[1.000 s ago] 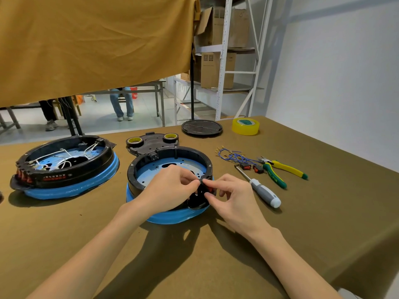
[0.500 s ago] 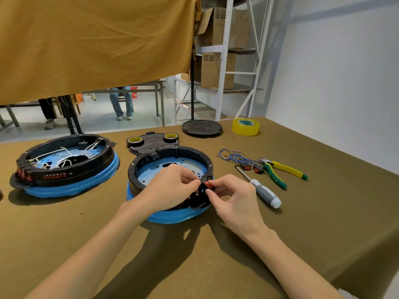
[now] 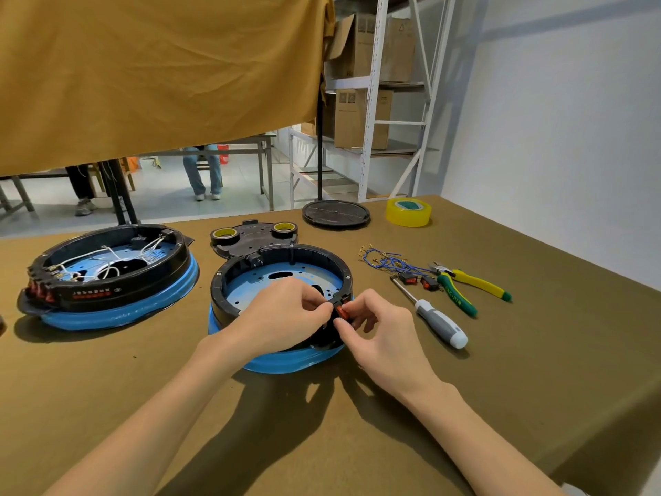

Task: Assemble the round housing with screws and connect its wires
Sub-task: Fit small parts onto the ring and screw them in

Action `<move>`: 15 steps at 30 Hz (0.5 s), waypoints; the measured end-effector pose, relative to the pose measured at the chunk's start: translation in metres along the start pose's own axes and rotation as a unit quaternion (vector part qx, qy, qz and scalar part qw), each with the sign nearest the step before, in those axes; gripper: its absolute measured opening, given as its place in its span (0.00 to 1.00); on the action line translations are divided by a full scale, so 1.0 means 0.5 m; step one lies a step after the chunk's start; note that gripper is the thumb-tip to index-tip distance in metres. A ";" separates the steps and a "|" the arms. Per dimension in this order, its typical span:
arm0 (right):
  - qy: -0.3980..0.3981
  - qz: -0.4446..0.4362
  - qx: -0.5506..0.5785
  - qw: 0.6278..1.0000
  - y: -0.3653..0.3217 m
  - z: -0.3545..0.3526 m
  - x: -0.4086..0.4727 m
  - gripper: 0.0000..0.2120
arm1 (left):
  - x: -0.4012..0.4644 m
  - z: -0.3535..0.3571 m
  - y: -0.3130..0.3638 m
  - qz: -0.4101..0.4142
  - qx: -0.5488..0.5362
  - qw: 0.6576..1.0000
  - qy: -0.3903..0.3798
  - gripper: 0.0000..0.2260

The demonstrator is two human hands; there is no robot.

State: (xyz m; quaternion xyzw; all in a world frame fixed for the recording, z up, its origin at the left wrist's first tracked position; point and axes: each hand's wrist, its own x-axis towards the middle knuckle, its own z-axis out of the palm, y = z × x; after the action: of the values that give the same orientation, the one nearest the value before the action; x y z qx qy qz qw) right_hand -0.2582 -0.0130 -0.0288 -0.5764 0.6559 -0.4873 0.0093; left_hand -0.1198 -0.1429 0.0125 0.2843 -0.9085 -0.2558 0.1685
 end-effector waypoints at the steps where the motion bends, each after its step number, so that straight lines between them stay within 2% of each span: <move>1: 0.009 0.010 0.002 1.000 -0.001 0.003 0.002 0.08 | 0.001 0.000 0.001 -0.003 0.006 1.000 -0.007 0.11; 3: 0.016 0.030 -0.006 0.999 0.001 0.008 0.004 0.10 | 0.002 0.000 0.001 -0.008 0.011 1.000 -0.025 0.11; 7: 0.040 0.038 -0.054 0.997 0.003 0.010 0.004 0.06 | 0.005 0.002 0.005 -0.020 0.022 0.998 -0.064 0.14; 10: 0.038 0.048 -0.016 0.998 0.001 0.010 0.002 0.05 | 0.006 0.004 0.006 -0.034 0.037 0.996 -0.073 0.14; 15: 0.019 0.044 0.009 0.999 -0.001 0.007 -0.003 0.05 | 0.024 -0.005 0.007 -0.105 -0.047 0.987 -0.111 0.16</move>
State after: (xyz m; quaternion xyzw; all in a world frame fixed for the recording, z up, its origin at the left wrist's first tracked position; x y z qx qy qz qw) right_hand -0.2552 -0.0141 -0.0310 -0.5378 0.6763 -0.5028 0.0236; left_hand -0.1295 -0.1486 0.0185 0.3400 -0.8734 -0.3448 0.0519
